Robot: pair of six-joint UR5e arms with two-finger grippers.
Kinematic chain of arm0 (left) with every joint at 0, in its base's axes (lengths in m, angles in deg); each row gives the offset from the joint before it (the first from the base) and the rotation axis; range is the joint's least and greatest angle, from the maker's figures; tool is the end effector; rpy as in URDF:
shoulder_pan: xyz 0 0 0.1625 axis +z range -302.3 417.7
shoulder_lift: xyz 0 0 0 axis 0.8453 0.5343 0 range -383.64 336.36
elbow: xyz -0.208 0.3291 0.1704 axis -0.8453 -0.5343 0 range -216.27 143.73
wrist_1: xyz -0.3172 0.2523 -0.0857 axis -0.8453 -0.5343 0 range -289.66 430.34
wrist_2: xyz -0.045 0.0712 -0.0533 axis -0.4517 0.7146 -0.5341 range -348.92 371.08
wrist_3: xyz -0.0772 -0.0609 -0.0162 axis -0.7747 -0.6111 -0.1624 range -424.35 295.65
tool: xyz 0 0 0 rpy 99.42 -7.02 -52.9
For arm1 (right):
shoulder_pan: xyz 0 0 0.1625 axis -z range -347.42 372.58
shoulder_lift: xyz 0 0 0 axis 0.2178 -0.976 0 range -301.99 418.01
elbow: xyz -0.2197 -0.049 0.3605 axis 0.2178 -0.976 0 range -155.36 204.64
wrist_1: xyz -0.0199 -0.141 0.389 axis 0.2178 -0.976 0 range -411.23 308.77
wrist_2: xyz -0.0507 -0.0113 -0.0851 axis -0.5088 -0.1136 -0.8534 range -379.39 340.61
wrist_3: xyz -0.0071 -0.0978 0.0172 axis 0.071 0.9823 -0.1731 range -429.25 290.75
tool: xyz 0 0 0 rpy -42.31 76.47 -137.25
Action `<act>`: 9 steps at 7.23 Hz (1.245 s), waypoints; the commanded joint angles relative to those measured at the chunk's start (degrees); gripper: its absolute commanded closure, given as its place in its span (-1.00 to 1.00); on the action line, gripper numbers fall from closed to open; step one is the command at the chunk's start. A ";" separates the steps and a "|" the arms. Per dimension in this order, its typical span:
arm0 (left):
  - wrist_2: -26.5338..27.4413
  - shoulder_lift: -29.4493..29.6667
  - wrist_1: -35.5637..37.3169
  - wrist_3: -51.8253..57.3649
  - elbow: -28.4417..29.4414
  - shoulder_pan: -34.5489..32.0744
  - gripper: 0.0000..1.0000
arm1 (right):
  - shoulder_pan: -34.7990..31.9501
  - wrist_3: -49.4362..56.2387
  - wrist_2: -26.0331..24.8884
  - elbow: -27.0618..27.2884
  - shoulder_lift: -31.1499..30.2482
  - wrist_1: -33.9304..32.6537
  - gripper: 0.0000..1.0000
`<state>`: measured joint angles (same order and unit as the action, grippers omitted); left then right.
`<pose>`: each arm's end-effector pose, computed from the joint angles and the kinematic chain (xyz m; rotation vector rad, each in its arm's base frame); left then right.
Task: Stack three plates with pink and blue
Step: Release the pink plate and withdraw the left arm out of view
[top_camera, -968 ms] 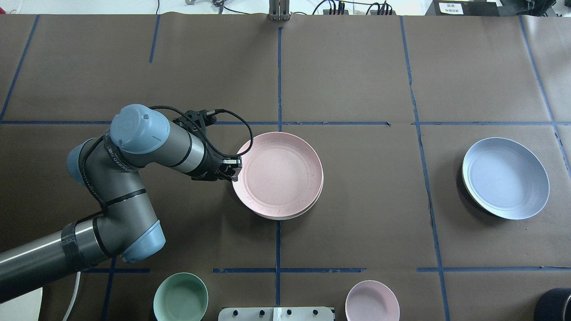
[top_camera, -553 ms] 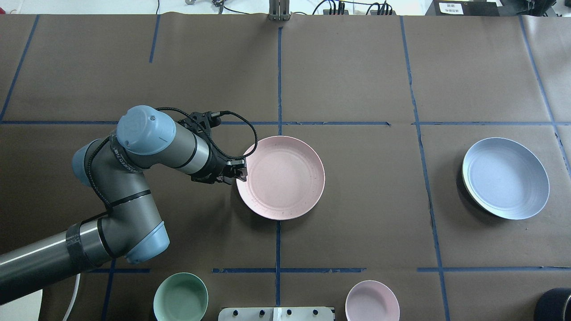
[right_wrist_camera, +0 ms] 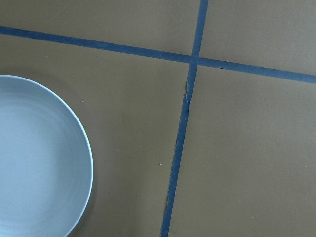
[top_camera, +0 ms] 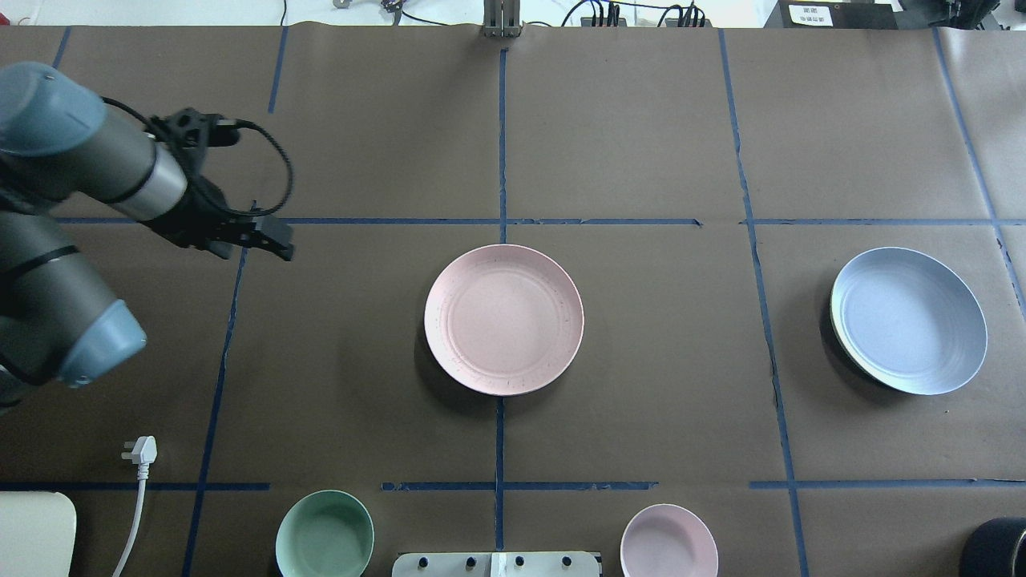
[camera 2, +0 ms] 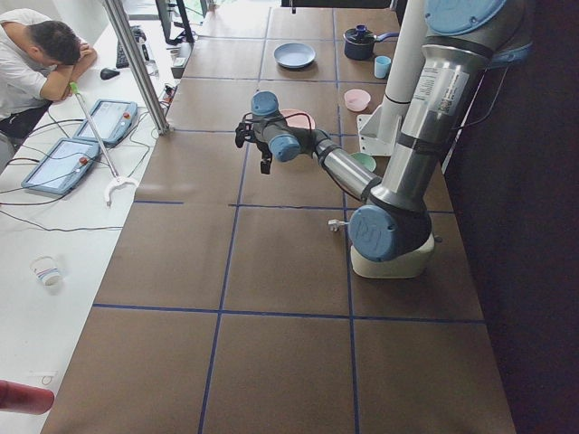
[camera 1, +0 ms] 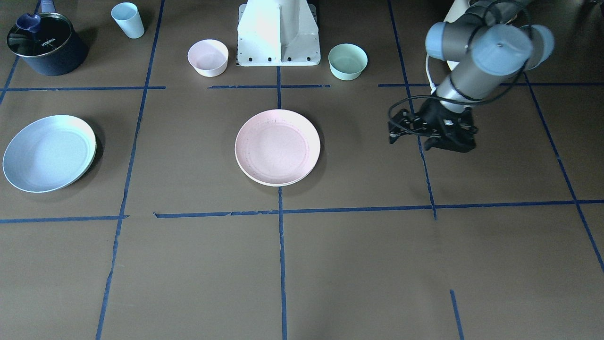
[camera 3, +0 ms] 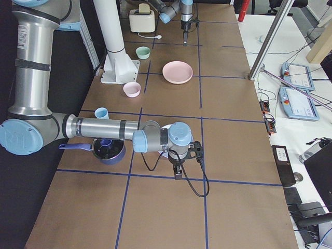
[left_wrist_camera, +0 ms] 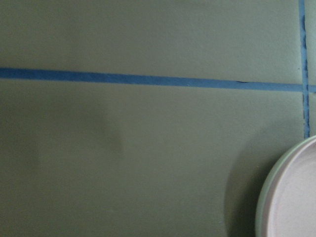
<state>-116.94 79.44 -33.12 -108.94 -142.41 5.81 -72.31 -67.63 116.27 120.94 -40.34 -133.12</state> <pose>0.2921 -0.4890 0.3751 0.1204 0.9463 0.1424 0.0229 -0.4405 0.6557 0.0759 -0.7995 -0.1532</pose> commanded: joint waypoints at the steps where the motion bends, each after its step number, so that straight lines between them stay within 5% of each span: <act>1: -2.68 -16.96 12.55 31.81 -9.49 -13.96 -1.00 | -0.01 -0.12 3.01 0.02 1.14 0.15 -1.00; 3: -3.29 -27.80 13.03 49.90 -6.21 -28.80 -1.00 | -0.01 -2.65 3.65 0.28 1.50 0.24 -1.00; 6: -10.68 -31.09 16.61 62.88 -0.03 -45.11 -1.00 | 4.96 -17.29 3.39 2.40 -1.12 7.41 -1.00; 9: -11.03 -30.74 15.75 59.37 0.50 -45.05 -1.00 | 14.28 -38.03 0.40 -7.57 -3.69 35.82 -0.99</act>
<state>-127.85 48.70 -17.17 -48.38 -141.99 -39.02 -61.83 -97.31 117.65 118.57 -43.32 -109.66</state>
